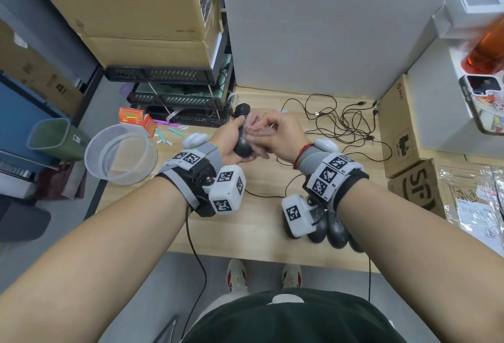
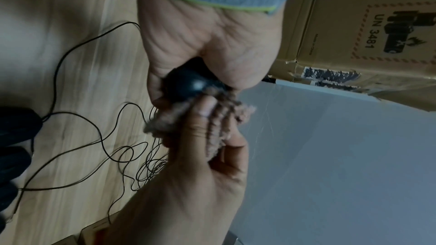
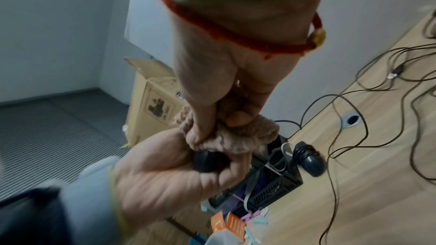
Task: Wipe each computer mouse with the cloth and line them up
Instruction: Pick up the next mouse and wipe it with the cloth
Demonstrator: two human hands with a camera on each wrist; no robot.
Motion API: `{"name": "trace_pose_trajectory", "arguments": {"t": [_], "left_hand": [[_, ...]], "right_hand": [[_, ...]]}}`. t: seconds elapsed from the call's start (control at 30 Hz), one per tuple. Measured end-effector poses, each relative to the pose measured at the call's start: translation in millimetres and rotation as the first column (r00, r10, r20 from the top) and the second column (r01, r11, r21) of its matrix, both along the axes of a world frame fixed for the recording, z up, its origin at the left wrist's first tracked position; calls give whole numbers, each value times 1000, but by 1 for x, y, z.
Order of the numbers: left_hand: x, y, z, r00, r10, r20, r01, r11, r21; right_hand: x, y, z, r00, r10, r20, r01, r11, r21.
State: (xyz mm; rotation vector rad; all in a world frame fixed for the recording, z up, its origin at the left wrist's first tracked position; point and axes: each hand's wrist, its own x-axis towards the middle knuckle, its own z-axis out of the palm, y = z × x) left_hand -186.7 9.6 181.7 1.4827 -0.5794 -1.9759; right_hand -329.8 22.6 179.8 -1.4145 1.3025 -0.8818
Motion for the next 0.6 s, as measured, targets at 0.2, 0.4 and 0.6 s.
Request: {"name": "trace_pose_trajectory", "arguments": {"t": [0.2,0.4,0.6], "left_hand": [[5,-3,6,1000,-14,5,14,1000,4],[-2,-3,13,999,22,29,-22,1000,-10],[4,-12,13,997,76,13,-76,997,-22]], "right_hand": [[-5,-7,5,1000,-18,-16,19,1000,23],[-9,-8,4,987,-127,-95,124,992,-28],[11,-2,11,977,148,-154,-157,986,-48]]}}
